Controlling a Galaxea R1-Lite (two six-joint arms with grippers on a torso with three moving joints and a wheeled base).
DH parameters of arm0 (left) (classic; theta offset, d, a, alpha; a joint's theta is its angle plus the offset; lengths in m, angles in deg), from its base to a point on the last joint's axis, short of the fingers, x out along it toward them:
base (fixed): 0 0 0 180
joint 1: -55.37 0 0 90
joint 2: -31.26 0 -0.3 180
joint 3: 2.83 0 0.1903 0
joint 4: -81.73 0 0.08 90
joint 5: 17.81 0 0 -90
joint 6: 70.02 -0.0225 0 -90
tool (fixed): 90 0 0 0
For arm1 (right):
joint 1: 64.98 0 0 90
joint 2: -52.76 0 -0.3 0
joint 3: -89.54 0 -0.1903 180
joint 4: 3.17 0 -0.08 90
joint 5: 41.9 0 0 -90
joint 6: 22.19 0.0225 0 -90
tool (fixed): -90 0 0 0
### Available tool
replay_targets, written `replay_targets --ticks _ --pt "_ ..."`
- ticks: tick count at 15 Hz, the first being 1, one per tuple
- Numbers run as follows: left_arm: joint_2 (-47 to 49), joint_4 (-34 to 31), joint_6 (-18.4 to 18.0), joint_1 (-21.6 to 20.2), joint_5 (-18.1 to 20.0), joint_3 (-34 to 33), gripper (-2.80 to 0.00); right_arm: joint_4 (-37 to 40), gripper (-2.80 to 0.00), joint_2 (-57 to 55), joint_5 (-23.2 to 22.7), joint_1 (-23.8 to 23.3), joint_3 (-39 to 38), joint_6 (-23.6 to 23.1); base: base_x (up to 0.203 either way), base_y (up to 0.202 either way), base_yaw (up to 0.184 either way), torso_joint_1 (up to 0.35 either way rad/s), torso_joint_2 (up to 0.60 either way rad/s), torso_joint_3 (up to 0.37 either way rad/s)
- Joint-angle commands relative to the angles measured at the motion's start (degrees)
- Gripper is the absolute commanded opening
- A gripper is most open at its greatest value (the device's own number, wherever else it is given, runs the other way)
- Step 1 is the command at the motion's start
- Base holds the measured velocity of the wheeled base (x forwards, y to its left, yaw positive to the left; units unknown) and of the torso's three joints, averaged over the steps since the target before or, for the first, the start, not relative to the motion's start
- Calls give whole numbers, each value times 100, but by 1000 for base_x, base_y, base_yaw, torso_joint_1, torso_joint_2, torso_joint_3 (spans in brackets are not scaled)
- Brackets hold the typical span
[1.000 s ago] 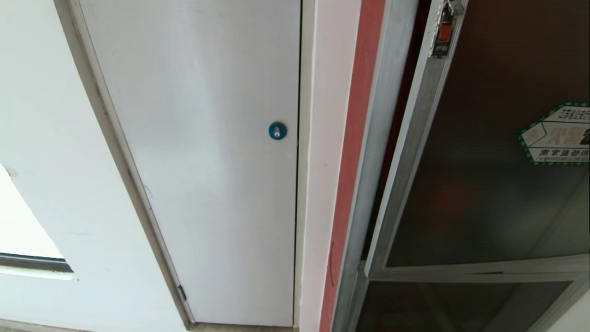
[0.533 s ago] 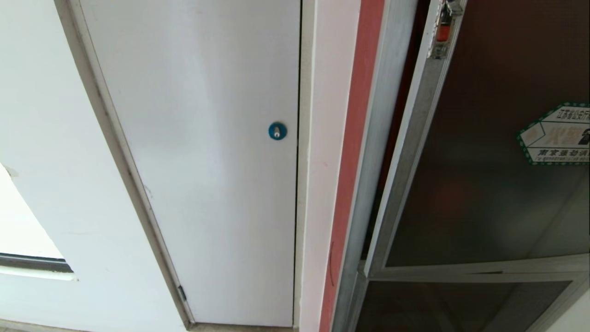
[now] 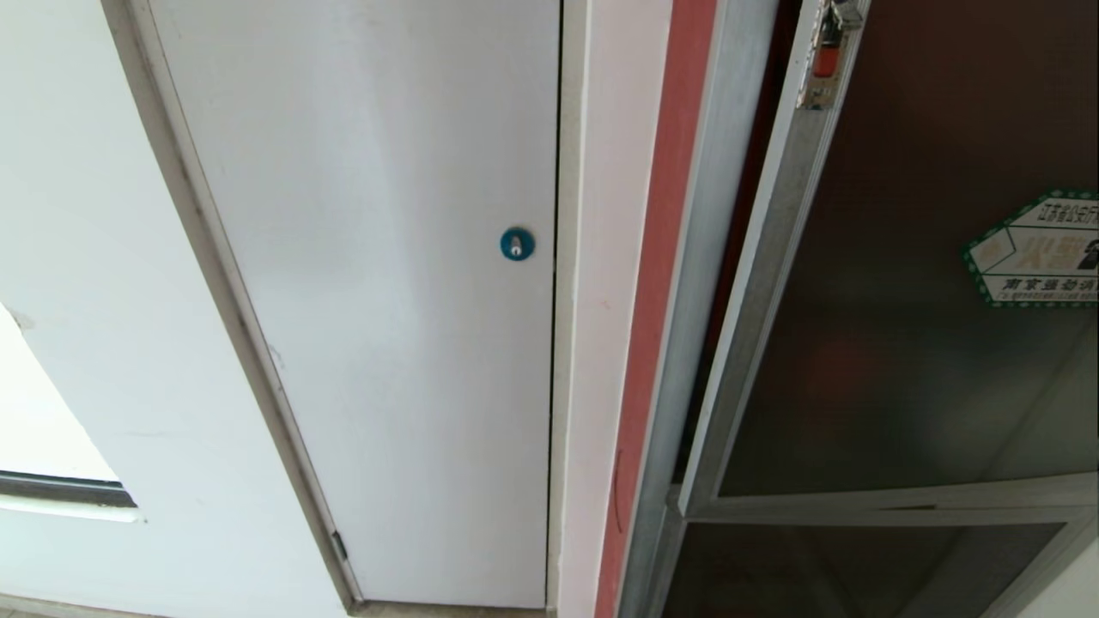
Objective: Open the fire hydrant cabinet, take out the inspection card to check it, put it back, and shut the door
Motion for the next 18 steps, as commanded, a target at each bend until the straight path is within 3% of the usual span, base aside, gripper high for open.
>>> replay_targets --ticks 1,4,7,11,18 --pt "-2 2 -2 8 -2 -79 -280 -17 -280 648 -444 -14 -841 108 0 0 0 0 0 0" --pt "6 2 -2 1 -2 -79 -280 -131 -280 720 -660 -17 -1528 505 0 0 0 0 0 0" --pt "-1 2 -2 8 -2 -79 -280 -162 -280 722 -687 -17 -1942 520 0 0 0 0 0 0" --pt "0 2 -2 1 -2 -79 -280 311 -280 722 -744 -17 -1939 515 0 0 0 0 0 0" --pt "-2 2 -2 1 -2 -79 -280 276 -280 722 -742 -17 -1938 817 0 0 0 0 0 0"
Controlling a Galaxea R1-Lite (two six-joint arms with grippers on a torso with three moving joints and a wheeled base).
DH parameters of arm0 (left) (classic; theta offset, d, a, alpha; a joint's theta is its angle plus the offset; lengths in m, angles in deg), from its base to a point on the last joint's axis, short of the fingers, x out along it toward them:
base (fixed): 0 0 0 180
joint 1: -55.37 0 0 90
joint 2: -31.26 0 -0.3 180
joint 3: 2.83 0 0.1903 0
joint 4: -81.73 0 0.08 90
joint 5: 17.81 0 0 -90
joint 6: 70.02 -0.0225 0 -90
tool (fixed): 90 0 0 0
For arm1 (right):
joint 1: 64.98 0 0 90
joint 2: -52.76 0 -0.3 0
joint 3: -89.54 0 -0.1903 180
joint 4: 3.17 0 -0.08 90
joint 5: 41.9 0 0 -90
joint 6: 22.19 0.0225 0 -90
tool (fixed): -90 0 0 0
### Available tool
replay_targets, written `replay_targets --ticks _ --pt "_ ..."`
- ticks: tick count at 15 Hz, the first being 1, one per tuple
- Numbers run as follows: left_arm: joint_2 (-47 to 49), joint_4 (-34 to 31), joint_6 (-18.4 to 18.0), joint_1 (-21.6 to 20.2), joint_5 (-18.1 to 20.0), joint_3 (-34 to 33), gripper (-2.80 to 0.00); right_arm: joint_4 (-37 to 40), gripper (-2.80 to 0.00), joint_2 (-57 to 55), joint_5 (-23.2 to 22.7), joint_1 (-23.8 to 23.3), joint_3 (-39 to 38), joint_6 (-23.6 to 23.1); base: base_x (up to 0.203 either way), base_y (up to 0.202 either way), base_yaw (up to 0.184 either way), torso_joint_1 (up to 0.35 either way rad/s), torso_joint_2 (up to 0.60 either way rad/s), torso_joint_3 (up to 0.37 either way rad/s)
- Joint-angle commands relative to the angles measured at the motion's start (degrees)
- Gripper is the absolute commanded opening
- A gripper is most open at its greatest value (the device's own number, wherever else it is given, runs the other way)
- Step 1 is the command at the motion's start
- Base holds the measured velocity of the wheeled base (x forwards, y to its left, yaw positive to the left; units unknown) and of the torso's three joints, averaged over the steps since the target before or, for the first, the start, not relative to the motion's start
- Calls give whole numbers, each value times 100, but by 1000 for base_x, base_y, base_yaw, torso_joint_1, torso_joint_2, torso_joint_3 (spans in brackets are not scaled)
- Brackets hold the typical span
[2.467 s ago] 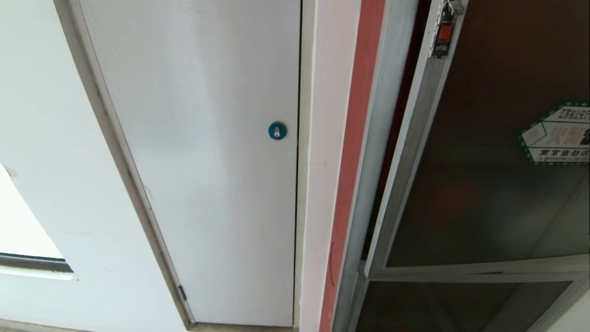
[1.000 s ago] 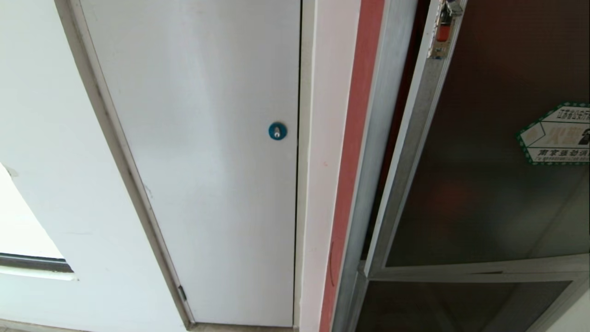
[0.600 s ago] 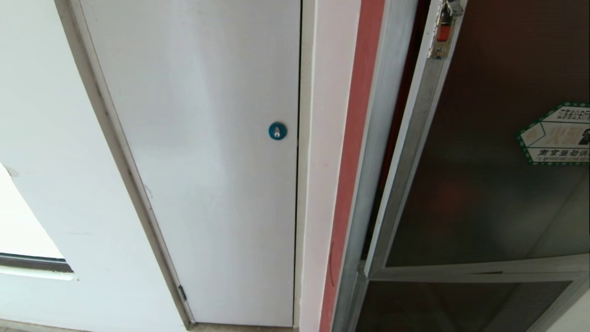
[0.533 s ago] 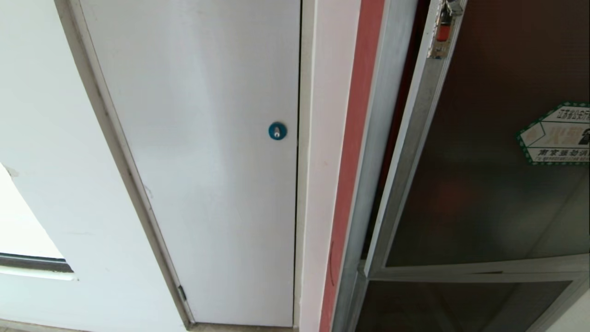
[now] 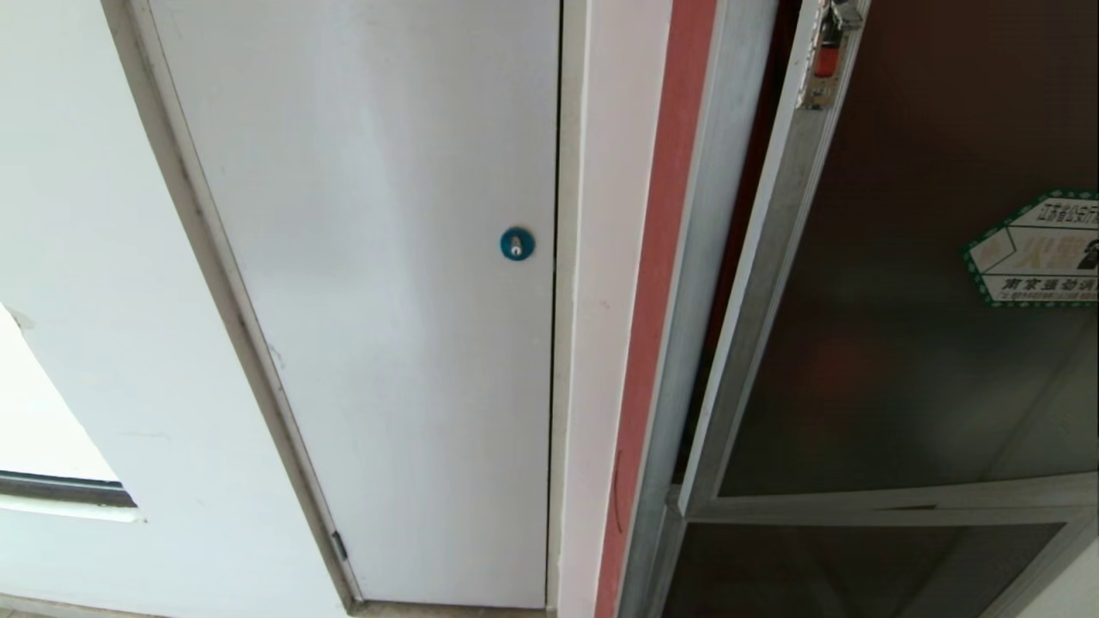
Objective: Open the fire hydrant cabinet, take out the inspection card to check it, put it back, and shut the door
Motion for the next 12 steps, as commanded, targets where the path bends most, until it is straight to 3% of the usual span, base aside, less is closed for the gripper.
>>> replay_targets --ticks 1,9,12 --pt "0 4 -2 -2 2 -79 -280 -4 -280 -9 5 3 -18 7 0 0 0 0 0 0" --pt "-2 4 -152 -2 19 -70 -280 -4 -280 -9 5 3 -18 7 0 0 0 0 0 0" --pt "327 -54 -253 6 309 529 -280 -4 -280 -9 5 3 -18 7 0 0 0 0 0 0"
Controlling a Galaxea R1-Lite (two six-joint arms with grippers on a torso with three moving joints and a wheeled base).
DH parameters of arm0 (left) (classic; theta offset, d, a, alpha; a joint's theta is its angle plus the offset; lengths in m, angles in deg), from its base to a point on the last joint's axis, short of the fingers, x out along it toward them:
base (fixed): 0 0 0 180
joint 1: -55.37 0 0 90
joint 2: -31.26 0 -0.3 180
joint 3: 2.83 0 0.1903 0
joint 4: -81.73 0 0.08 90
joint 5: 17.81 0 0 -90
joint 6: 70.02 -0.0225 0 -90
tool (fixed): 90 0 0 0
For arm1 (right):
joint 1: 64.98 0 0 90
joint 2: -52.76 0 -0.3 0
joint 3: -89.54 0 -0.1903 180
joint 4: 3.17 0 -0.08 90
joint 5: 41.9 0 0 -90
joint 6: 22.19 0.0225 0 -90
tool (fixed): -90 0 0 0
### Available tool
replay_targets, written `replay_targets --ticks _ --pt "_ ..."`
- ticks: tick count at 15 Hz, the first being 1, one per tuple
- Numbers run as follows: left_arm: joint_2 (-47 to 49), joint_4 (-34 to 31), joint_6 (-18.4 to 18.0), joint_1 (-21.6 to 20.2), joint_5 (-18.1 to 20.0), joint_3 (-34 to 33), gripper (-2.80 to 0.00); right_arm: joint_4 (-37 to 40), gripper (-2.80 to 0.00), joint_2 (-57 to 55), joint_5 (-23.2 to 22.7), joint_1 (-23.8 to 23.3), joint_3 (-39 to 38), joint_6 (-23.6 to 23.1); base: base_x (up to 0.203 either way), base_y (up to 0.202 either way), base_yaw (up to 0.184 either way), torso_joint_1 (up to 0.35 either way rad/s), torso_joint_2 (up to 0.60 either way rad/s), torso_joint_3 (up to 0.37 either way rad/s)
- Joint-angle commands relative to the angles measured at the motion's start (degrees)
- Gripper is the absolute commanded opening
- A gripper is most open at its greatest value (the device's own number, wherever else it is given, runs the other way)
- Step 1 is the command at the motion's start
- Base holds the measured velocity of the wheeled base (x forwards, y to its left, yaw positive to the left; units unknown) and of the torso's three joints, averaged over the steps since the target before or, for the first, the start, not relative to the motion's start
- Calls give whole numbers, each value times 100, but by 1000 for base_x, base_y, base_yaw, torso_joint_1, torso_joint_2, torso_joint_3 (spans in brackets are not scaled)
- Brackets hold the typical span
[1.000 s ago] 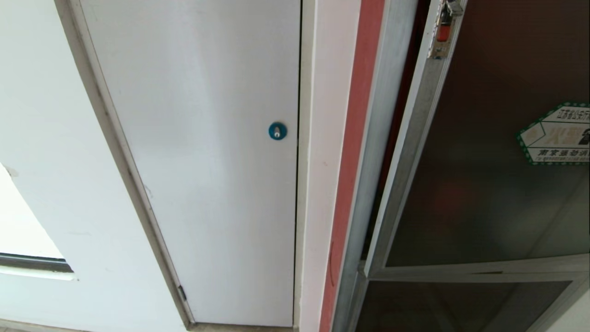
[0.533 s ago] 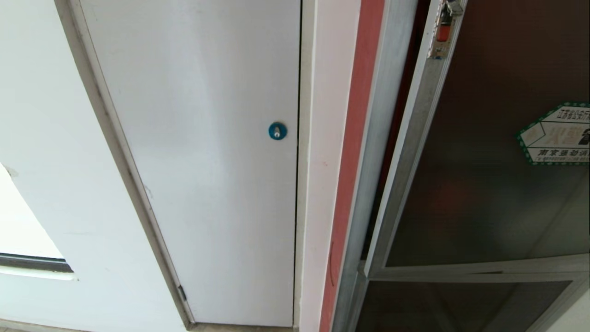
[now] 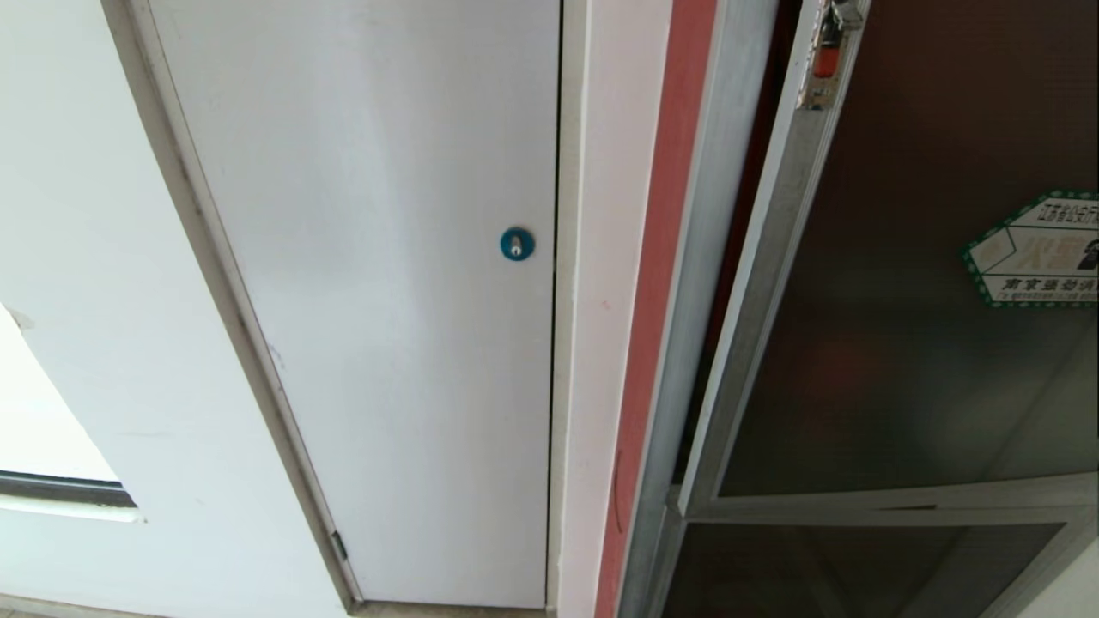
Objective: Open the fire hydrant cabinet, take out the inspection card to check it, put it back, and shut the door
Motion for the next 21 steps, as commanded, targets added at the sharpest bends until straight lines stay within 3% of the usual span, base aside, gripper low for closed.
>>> replay_targets --ticks 1,3,8,11,15,21 --pt "555 -2 40 1 136 415 -280 -2 -280 -9 2 4 -17 0 0 0 0 0 0 0" --pt "1218 18 226 46 400 893 -280 -2 -280 -9 2 4 -17 0 0 0 0 0 0 0" --pt "2556 26 811 224 1996 1742 -280 -2 -280 -9 2 4 -17 0 0 0 0 0 0 0" --pt "3007 25 925 301 2464 1949 -280 -2 -280 -9 2 4 -9 0 0 0 0 0 0 0" --pt "3389 49 992 418 2632 2105 -280 -2 -280 -9 2 4 -18 0 0 0 0 0 0 0" --pt "4080 52 1204 1062 2710 2686 -280 -2 -280 -9 2 4 -11 0 0 0 0 0 0 0"
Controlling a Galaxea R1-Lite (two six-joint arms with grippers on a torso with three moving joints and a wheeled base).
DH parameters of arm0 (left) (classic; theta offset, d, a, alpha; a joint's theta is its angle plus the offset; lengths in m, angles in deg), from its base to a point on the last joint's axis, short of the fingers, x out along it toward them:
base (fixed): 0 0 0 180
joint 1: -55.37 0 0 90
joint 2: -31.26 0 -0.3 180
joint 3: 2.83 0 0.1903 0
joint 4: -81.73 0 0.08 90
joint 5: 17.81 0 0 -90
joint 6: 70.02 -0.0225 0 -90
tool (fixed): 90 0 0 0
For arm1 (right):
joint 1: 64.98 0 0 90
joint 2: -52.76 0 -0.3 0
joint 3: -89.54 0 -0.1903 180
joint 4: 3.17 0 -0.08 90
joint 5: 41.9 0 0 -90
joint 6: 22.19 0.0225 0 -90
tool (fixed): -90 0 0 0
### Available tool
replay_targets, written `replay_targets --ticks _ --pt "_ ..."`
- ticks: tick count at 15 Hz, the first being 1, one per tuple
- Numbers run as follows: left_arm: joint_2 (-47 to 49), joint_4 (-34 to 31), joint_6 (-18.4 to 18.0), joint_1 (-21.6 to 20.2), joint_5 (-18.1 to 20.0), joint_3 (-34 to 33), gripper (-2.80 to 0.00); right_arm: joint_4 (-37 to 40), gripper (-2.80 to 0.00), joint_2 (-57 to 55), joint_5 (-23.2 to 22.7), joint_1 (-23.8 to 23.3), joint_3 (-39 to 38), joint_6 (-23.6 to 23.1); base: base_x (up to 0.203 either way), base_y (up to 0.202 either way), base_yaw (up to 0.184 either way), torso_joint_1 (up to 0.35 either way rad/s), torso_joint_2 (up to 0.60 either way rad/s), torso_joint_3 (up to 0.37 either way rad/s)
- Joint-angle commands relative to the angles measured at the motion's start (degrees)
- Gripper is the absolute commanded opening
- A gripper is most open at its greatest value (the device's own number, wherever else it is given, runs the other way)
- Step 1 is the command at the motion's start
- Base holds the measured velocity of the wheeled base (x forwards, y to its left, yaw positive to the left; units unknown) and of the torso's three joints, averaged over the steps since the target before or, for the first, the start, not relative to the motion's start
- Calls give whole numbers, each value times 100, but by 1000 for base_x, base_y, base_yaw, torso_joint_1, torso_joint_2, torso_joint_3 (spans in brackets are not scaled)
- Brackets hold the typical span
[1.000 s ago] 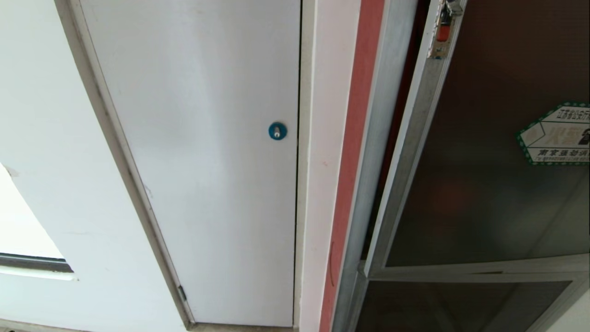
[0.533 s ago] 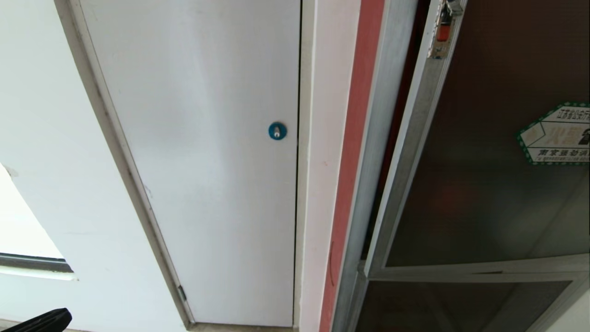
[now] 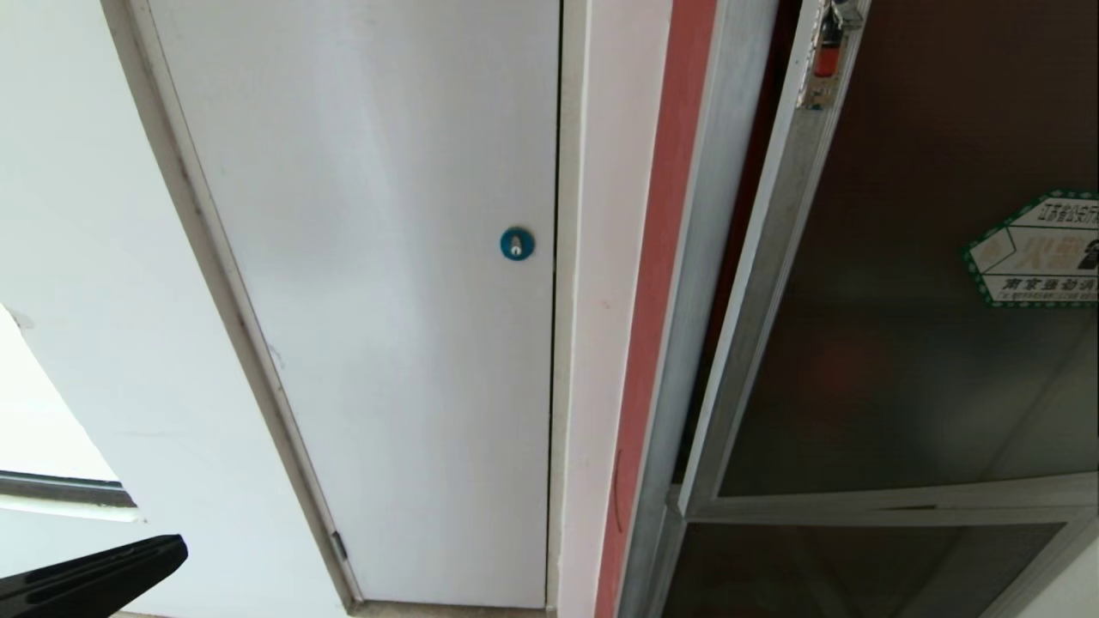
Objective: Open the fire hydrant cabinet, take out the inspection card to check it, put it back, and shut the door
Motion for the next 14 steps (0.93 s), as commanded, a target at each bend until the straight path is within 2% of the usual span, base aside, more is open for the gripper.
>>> replay_targets --ticks 1,14 --pt "353 2 13 96 13 227 -280 -2 -280 -9 0 4 -11 1 0 0 0 0 0 0" --pt "1469 11 5 98 13 1169 -280 -2 -280 -9 0 4 -18 1 0 0 0 0 0 0"
